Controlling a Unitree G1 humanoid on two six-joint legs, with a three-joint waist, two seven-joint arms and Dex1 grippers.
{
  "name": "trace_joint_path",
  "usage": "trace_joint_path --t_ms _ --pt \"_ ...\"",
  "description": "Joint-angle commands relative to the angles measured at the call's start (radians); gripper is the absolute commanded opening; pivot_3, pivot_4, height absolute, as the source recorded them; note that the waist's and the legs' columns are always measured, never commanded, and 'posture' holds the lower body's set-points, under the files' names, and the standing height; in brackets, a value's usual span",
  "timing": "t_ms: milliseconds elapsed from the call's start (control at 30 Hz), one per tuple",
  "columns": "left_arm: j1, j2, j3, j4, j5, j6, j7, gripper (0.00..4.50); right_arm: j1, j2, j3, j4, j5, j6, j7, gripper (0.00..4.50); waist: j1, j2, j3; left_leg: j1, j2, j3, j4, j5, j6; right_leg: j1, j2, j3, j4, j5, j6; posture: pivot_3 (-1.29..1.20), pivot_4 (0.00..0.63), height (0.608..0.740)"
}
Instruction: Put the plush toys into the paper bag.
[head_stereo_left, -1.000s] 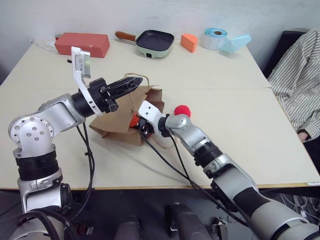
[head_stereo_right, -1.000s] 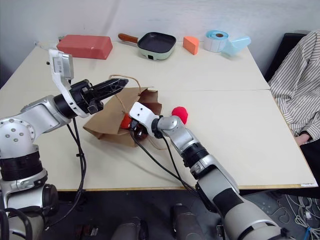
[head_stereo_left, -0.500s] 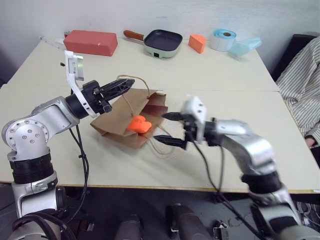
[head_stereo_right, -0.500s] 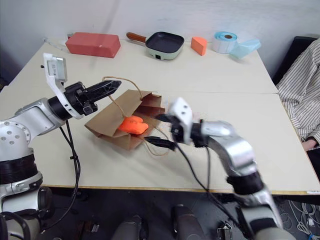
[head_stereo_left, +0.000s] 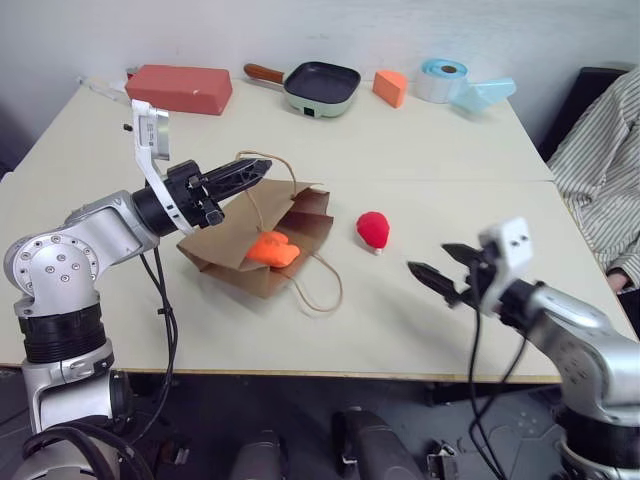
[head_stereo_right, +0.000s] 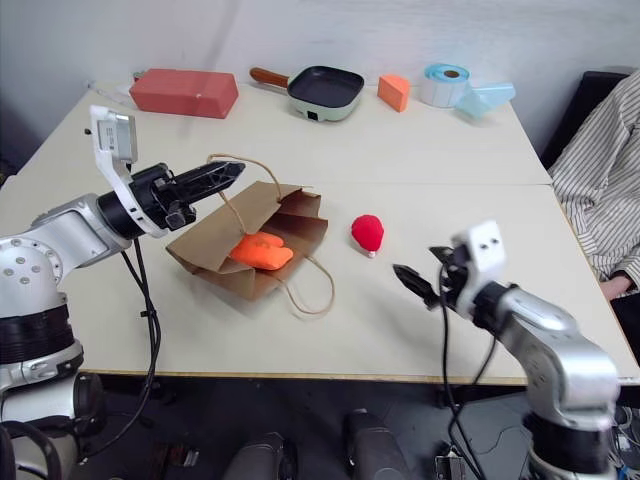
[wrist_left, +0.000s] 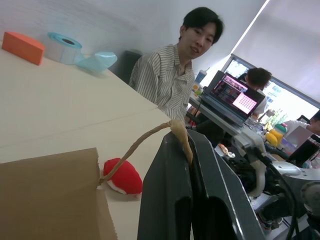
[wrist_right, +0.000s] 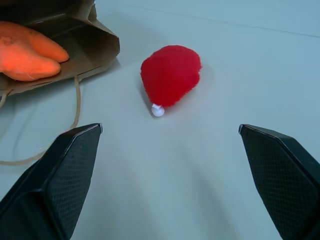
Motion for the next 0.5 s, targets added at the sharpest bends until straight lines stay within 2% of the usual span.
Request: trace_joint_path --t_ms 33,233,333,500 --pt "-0.032 0.004 0.010 -0.004 0.007 -0.021 -0.016 0.00 -0.128 0.080 0.090 0.176 -0.079 -0.099 -0.078 4.49 0.001 0.000 0.000 0.000 0.000 0.000 0.000 0.000 0.000 0.000 0.000 0.000 0.000 0.000 0.000 0.00 0.150 0.740" --pt "-0.017 0.004 0.022 -0.039 -0.003 -0.013 -0.005 0.00 -0.290 0.210 0.188 0.554 -0.211 -0.264 -0.166 4.49 0.006 0.000 0.000 -0.004 0.000 -0.001 -0.001 0.000 0.001 -0.002 0.000 -0.001 0.000 0.000 0.000 0.00 0.150 0.740" --pt "-0.008 0.008 0.028 -0.056 -0.005 -0.013 0.002 0.00 -0.315 0.251 0.187 0.645 -0.236 -0.344 -0.192 3.89 0.004 0.000 0.000 -0.004 0.000 -0.001 -0.001 0.000 0.002 -0.002 -0.001 -0.001 -0.001 0.000 0.000 0.00 0.150 0.740" --pt "0.010 0.014 0.049 -0.076 -0.020 -0.008 0.022 0.00 -0.294 0.262 0.161 0.576 -0.218 -0.403 -0.182 2.13 -0.004 0.000 0.000 -0.004 0.001 -0.001 -0.001 0.000 0.002 -0.002 -0.001 -0.001 0.001 0.000 0.000 0.00 0.150 0.740"
